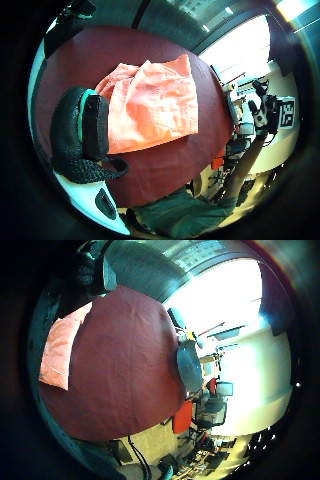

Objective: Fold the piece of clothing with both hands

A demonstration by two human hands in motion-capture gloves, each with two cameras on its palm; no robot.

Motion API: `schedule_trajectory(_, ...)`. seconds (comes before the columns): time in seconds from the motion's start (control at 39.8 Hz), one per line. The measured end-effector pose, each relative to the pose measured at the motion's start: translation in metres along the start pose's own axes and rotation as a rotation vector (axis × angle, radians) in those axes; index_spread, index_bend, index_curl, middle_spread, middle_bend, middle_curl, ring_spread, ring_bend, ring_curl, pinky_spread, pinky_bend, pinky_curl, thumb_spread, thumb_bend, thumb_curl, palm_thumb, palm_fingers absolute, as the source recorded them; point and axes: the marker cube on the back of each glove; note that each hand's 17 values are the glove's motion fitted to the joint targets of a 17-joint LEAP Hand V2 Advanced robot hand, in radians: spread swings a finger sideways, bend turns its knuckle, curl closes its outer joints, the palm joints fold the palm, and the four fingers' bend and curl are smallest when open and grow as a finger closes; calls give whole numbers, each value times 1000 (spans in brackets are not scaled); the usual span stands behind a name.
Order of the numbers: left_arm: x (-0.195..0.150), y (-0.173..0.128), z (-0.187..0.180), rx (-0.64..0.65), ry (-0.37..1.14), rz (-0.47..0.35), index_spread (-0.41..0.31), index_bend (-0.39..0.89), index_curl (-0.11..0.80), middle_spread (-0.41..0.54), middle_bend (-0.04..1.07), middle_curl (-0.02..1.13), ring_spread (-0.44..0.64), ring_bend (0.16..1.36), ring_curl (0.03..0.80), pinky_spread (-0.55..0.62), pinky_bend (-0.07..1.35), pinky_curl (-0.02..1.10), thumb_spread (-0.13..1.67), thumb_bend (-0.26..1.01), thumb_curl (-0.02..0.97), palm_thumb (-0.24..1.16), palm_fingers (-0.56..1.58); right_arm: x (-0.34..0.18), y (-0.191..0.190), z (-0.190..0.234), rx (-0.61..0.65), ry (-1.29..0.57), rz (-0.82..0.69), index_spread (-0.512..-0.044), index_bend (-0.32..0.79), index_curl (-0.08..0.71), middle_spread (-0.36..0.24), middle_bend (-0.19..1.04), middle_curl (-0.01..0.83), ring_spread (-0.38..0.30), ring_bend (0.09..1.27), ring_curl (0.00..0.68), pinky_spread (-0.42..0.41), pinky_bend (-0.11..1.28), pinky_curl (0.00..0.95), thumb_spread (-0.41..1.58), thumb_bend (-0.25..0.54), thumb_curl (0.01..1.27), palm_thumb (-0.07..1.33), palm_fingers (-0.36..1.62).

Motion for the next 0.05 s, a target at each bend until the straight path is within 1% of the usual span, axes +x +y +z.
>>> schedule_trajectory(0.05, 5, 12, 2, -81, 46, -3, -130, 132, 348, -70, 192, 435, 73, 474, 349, 331, 204, 336, 1424, 46, 276, 425, 567, 1, 2, 0, 4, 2, 3, -321, 168, 324, -103, 169, 340, 16, 302, 327, 201, 467, 301, 1332, -10, 419, 686, 575)
